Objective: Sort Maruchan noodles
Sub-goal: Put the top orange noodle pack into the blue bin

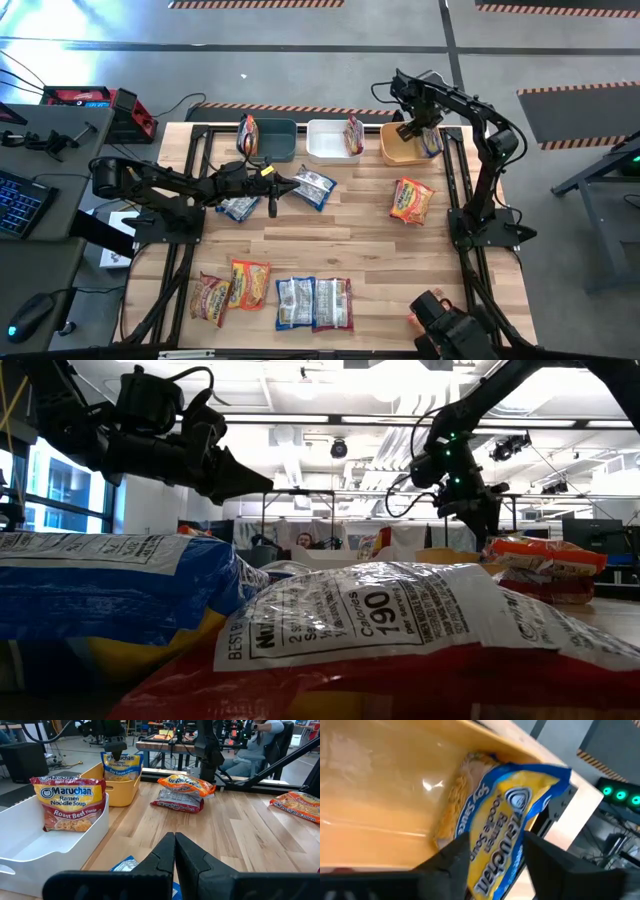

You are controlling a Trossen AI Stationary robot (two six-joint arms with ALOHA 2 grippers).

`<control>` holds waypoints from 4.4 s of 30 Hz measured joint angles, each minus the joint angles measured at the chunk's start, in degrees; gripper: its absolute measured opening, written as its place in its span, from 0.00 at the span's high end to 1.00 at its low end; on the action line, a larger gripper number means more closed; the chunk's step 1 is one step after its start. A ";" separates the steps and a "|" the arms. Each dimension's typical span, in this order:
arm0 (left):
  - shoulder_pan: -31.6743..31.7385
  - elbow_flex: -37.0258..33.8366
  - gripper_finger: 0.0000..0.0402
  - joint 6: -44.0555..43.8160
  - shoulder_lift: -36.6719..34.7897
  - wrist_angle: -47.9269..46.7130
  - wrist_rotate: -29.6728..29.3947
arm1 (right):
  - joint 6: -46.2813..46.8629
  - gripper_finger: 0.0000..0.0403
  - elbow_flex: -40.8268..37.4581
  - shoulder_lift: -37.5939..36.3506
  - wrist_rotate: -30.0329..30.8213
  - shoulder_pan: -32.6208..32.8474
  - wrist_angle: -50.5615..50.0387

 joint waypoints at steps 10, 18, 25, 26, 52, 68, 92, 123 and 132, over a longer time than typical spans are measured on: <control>0.00 0.00 1.00 -0.18 0.00 -0.02 0.02 | 4.47 0.46 0.00 -0.04 -2.18 -3.99 -3.88; 0.00 0.00 1.00 -0.45 0.00 -0.27 0.02 | 5.36 0.46 0.00 -0.04 -4.33 -6.02 -2.81; 0.00 0.02 1.00 -0.45 0.00 -0.79 0.02 | 0.80 0.51 -0.02 -0.89 -2.36 -5.25 -4.53; 0.00 0.02 1.00 -0.45 0.00 -0.80 0.02 | 0.23 0.54 -0.02 -1.57 -1.12 -4.88 -5.16; -0.03 2.66 1.00 -6.28 -0.02 -1.42 1.50 | -5.12 1.00 -57.75 -60.13 -26.98 23.11 75.96; -8.50 34.88 0.99 -20.01 23.20 -15.31 4.44 | -15.84 1.00 -67.01 -67.80 -26.58 26.04 99.73; -8.52 79.85 0.46 -31.95 57.32 -34.30 5.30 | -19.63 1.00 -67.01 -68.98 -26.80 26.04 99.33; -8.71 93.06 0.46 -23.60 61.61 -54.08 -3.45 | -19.85 1.00 -66.93 -68.94 -26.45 26.00 98.43; -8.59 93.03 0.46 -24.43 61.90 -54.22 0.67 | -20.05 1.00 -66.93 -68.94 -26.65 26.04 98.30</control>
